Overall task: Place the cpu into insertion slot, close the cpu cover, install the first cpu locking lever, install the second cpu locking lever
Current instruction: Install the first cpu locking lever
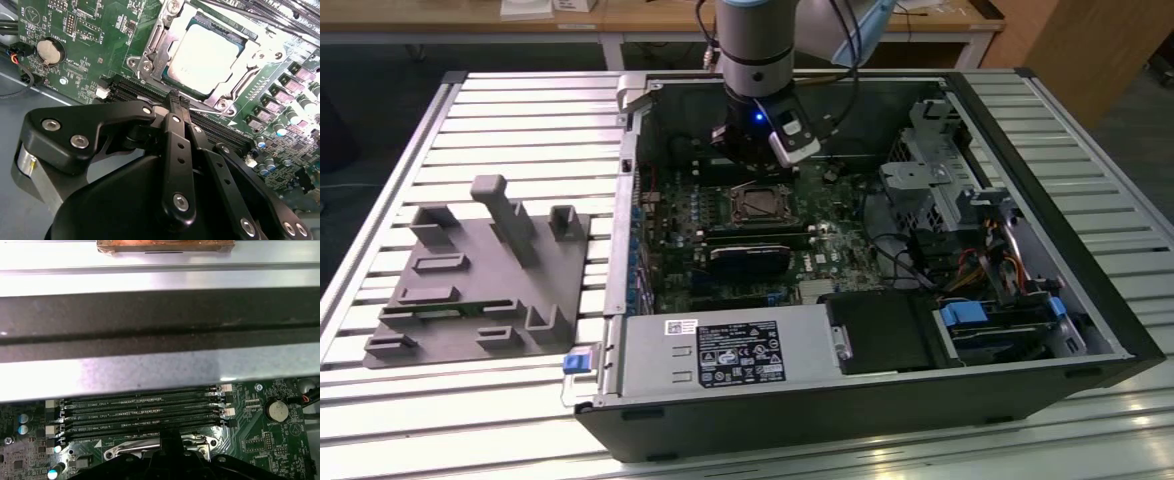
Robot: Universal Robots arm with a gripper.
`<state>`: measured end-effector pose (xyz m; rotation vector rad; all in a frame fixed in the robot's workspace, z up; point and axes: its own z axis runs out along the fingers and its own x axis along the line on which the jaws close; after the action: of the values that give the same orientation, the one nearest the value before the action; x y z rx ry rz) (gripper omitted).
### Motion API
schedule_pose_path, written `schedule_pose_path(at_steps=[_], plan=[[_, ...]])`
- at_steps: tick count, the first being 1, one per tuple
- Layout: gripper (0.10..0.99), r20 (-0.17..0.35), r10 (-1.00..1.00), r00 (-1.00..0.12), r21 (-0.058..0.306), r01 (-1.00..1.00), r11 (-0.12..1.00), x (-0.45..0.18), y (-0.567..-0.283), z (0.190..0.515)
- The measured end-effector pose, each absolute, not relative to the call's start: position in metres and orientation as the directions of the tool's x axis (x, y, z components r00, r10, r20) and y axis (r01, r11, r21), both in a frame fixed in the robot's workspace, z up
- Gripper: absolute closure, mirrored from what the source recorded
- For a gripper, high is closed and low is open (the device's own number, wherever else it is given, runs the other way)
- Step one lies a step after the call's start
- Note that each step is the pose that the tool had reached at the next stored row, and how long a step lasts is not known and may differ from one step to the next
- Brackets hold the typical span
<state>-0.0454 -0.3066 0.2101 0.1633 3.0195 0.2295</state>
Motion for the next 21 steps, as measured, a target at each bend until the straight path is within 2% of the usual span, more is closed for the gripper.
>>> schedule_pose_path(at_steps=[21], plan=[[0.980, -0.126, 0.254, -0.959, 0.160, 0.233, 0.959, -0.0478, -0.3001, 0.2044]])
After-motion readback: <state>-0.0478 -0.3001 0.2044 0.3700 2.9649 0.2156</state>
